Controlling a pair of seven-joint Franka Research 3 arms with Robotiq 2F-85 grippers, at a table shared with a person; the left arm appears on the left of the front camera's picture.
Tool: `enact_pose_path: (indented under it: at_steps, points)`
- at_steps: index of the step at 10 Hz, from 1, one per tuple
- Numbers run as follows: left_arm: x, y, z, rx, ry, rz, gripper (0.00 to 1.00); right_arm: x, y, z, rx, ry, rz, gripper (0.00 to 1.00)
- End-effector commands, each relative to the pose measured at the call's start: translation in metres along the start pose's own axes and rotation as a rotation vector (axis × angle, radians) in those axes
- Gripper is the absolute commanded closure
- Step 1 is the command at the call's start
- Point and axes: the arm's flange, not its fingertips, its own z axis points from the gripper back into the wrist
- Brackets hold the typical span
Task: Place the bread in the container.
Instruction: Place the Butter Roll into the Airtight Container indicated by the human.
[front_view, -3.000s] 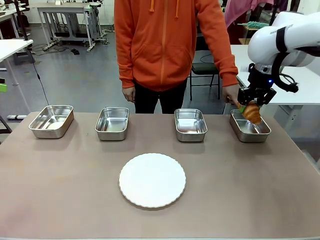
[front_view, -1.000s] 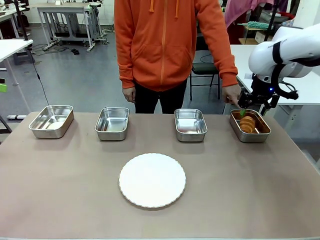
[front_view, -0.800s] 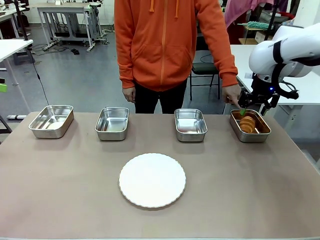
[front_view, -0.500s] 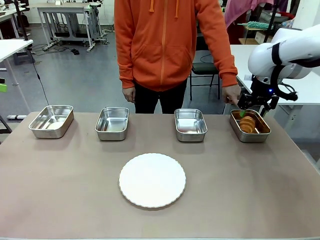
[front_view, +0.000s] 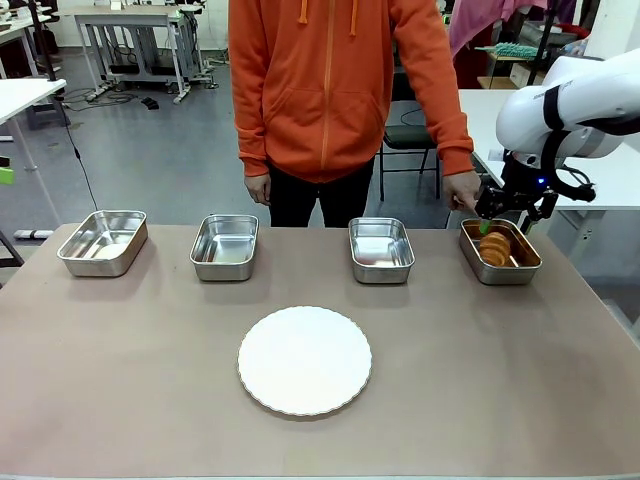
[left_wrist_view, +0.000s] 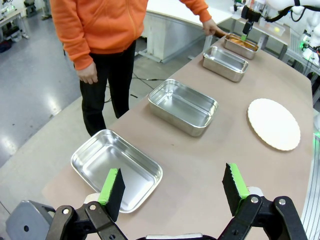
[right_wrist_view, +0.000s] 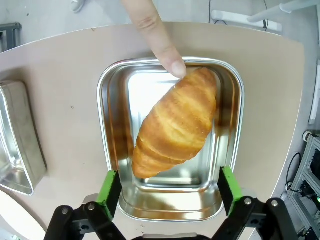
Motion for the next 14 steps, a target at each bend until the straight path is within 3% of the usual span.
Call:
enact_pose_path:
  at_steps: [1,4,7,10,14]
  points:
    - [0.000,-0.001,0.001,-0.005,-0.011,-0.015,0.00,0.000,0.000,0.000,0.000,0.000,0.000,0.00]
    - [0.000,-0.001,0.001,-0.005,-0.011,-0.015,0.00,-0.063,0.051,0.062,-0.022,-0.168,-0.171,0.00]
    - [0.000,-0.001,0.001,-0.005,-0.011,-0.015,0.00,-0.125,0.094,0.087,-0.046,-0.174,-0.254,0.00]
    - [0.000,-0.001,0.001,-0.005,-0.011,-0.015,0.00,-0.184,0.128,0.089,-0.077,-0.205,-0.214,0.00]
    - [0.000,-0.001,0.001,-0.005,-0.011,-0.015,0.00,-0.205,0.138,0.078,-0.086,-0.209,-0.094,0.00]
